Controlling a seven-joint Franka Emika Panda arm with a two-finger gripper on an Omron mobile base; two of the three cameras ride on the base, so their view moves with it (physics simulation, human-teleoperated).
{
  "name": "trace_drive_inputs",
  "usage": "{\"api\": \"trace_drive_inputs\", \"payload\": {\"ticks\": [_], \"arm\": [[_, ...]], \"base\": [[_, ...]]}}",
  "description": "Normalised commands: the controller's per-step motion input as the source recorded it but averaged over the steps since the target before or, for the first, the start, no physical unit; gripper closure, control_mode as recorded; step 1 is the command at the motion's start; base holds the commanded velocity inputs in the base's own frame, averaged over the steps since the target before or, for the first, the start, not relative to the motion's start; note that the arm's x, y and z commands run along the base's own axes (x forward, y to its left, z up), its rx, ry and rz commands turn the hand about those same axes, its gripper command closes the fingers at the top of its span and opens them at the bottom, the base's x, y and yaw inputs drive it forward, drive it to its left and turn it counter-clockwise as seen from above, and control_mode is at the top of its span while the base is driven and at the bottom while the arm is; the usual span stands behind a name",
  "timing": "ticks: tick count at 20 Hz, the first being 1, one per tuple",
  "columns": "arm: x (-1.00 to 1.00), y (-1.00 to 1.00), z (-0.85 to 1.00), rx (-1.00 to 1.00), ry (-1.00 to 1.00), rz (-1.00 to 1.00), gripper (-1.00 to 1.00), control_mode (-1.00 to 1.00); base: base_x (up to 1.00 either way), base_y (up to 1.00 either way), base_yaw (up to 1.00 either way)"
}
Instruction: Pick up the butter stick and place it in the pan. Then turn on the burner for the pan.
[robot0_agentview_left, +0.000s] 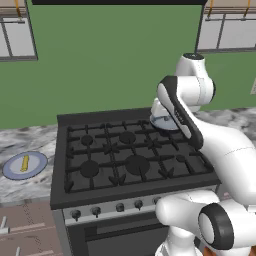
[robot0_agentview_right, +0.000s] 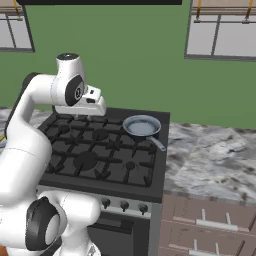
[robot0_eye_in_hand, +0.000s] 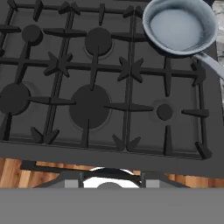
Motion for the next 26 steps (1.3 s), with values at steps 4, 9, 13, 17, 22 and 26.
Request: {"api": "trace_drive_inputs", "payload": {"ticks": [4, 9, 13, 17, 22, 26], "arm": [[0.02, 0.27, 0.00, 0.00, 0.00, 0.00, -1.00, -1.00], [0.09, 0.71, -0.02, -0.03, 0.00, 0.00, -1.00, -1.00], [0.08, 0.60, -0.01, -0.01, 0.01, 0.00, -1.00, -1.00], [0.03, 0.02, 0.00, 0.02, 0.00, 0.00, -1.00, -1.00], [0.00, -0.45, -0.01, 0.09, 0.00, 0.00, -1.00, -1.00], [0.00, -0.44, -0.08, 0.10, 0.00, 0.00, -1.00, -1.00]], "base": [[0.00, 0.00, 0.00], [0.00, 0.00, 0.00], [0.00, 0.00, 0.00], [0.00, 0.00, 0.00], [0.00, 0.00, 0.00], [0.00, 0.00, 0.00]]}}
